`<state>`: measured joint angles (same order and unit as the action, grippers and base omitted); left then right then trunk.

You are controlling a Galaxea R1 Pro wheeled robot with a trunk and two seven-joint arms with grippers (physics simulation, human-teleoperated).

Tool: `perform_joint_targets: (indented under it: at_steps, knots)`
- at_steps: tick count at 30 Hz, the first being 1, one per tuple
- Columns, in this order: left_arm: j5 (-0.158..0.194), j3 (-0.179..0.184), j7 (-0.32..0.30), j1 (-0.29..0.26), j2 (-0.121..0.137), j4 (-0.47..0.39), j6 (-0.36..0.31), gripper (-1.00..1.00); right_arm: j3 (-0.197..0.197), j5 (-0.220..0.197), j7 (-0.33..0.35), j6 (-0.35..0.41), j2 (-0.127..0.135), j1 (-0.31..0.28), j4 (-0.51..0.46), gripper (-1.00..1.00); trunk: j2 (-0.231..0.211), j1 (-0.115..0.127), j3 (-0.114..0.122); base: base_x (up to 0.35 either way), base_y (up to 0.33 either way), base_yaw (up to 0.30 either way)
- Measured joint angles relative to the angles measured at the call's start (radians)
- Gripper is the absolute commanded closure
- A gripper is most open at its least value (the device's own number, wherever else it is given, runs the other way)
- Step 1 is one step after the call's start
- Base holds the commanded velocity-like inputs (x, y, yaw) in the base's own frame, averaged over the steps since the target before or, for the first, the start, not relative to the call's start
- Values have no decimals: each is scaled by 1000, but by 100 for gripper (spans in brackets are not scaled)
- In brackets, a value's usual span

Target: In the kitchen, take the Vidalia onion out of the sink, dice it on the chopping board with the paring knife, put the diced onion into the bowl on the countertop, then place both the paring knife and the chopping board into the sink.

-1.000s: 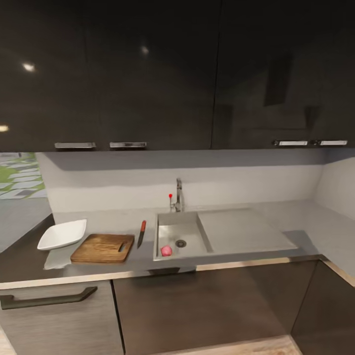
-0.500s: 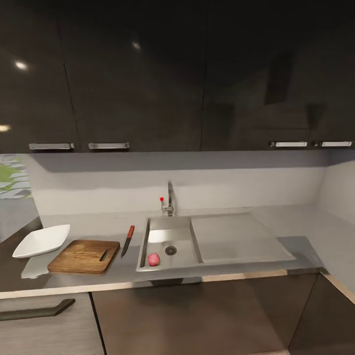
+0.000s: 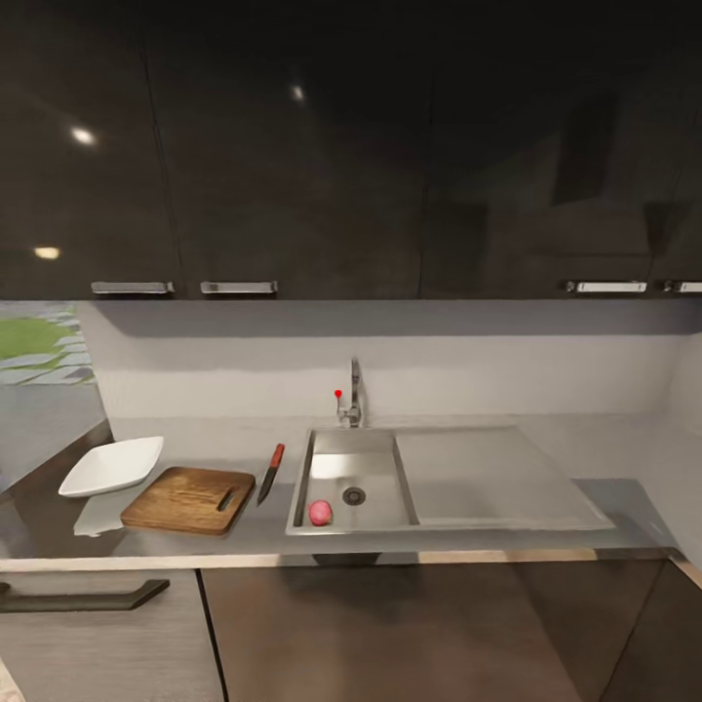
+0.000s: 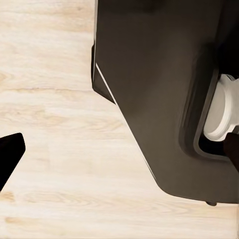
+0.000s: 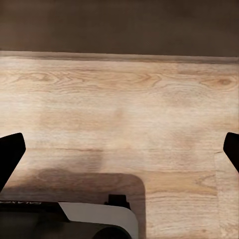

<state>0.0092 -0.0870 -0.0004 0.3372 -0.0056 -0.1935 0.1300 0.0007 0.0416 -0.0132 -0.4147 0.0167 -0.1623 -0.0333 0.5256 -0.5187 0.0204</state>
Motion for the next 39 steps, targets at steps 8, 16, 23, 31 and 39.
perform_joint_targets:
  at_steps: [8,16,23,31,39]
  knots:
    - [-1,0,0,0,0,0,0,-100,6,0,9,-1,1,0,0,-100,0,0,0,0,0,14]
    - [-1,0,0,0,0,3,0,-100,6,1,12,-1,1,0,0,-100,0,0,0,-149,0,1]
    - [-1,0,1,0,0,3,0,-100,3,0,11,-1,2,0,-1,-100,0,0,0,-199,0,0]
    - [-1,0,0,0,0,0,1,-100,0,0,10,-1,2,0,-2,-100,0,0,0,-18,0,0]
    - [-2,-5,3,0,8,-129,1,-100,1,-1,9,-5,3,0,-3,-100,0,0,0,0,0,0]
